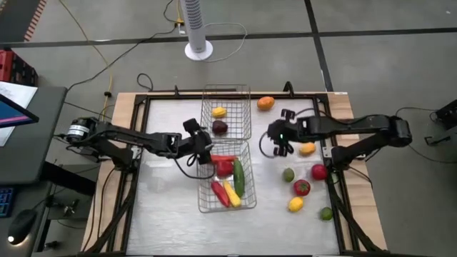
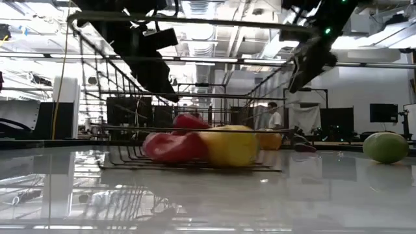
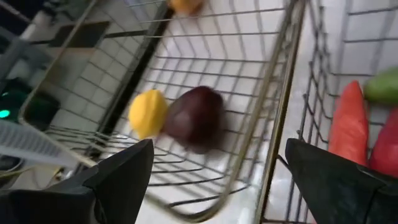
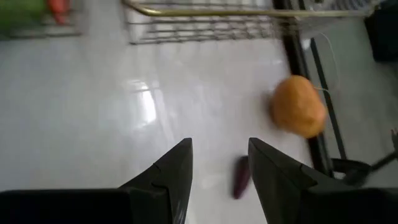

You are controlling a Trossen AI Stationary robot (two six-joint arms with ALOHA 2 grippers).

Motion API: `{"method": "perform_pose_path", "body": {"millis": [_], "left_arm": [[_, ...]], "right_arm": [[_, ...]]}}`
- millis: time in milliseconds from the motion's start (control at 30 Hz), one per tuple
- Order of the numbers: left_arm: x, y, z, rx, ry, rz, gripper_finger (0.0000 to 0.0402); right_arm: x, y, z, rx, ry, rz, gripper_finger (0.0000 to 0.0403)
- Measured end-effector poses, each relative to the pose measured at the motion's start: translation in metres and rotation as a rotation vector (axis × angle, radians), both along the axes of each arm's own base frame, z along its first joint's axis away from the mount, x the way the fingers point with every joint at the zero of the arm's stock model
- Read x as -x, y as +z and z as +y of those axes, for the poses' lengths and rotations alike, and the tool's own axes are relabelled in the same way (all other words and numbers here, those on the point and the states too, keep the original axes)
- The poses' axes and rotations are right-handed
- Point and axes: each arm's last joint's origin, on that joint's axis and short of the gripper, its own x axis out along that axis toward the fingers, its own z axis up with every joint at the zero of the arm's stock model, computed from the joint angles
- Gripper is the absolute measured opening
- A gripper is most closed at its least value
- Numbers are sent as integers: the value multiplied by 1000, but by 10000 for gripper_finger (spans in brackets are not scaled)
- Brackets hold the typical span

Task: Sort produce into baskets
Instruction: Put the purple eggplant into the bottom wire basket

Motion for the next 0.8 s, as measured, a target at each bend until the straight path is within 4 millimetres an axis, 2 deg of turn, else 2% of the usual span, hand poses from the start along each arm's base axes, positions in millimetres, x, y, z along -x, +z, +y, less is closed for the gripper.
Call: {"method": "perform_pose_path", "body": {"millis": [100, 267, 467, 667, 800], "left_arm": [[1, 1, 3, -10, 20, -5, 352], [1, 2, 1, 6, -21, -2, 352], [6, 13, -7, 23, -81, -25, 352], [19, 31, -12, 55, -126, -79, 352], [32, 47, -17, 73, -136, -136, 352]], "right_arm": [[2, -3, -23, 27, -21, 5, 182], [13, -14, -72, -33, -97, -75, 182], [38, -43, -120, -131, -237, -16, 209], [44, -77, -147, -266, -311, 62, 265], [42, -98, -154, -320, -320, 116, 275]]}}
